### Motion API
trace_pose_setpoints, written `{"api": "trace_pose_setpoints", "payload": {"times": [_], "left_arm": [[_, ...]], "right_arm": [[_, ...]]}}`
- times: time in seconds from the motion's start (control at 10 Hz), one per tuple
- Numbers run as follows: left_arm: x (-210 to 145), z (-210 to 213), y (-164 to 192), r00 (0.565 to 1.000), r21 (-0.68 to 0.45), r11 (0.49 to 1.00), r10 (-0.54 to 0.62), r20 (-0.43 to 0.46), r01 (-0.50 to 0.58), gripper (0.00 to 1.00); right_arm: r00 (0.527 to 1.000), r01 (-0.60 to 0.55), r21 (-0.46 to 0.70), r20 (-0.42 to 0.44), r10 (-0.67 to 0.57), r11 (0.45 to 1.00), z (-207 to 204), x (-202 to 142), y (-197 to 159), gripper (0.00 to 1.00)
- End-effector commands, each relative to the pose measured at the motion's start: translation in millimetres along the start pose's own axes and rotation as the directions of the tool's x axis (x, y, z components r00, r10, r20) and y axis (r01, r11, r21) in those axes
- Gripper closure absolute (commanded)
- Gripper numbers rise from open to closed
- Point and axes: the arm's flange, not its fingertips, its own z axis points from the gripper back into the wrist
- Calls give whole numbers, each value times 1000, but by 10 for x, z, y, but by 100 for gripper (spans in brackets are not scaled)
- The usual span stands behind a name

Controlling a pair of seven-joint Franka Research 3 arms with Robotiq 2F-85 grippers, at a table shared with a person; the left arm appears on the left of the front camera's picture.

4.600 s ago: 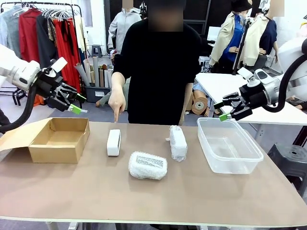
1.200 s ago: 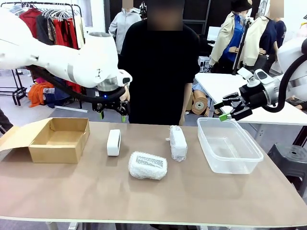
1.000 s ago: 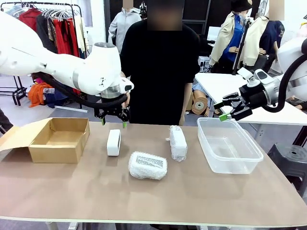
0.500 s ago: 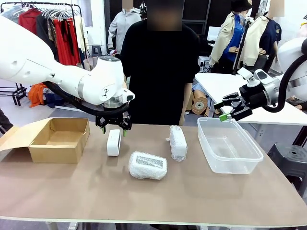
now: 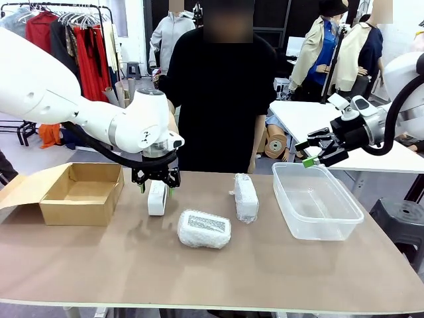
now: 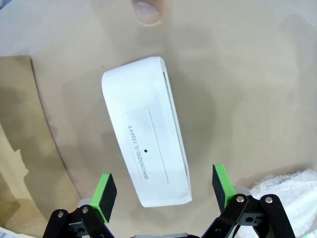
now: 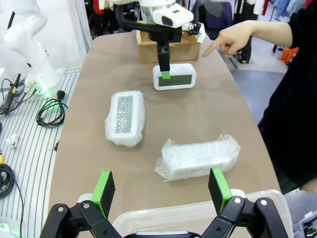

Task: Separate and place wrapped and unwrapped clocks.
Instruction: Pick up the Digital clock indicated by the person.

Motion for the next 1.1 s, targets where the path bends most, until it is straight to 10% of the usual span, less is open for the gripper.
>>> {"api": "trace_pose_setpoints", "payload": {"times": [0.0,0.8,1.0], "left_arm": [[34,-38,45,1000,-23,1000,-12,6,12,0],[162,-276,145,998,-20,999,-47,33,48,3],[158,-275,161,998,-6,999,-48,29,48,40]], "right_arm": [[1000,-2,-2,0,2,1000,9,5,-3,0],[1000,-2,-2,0,2,1000,9,5,-3,0],[1000,-2,-2,0,2,1000,9,5,-3,0]]}}
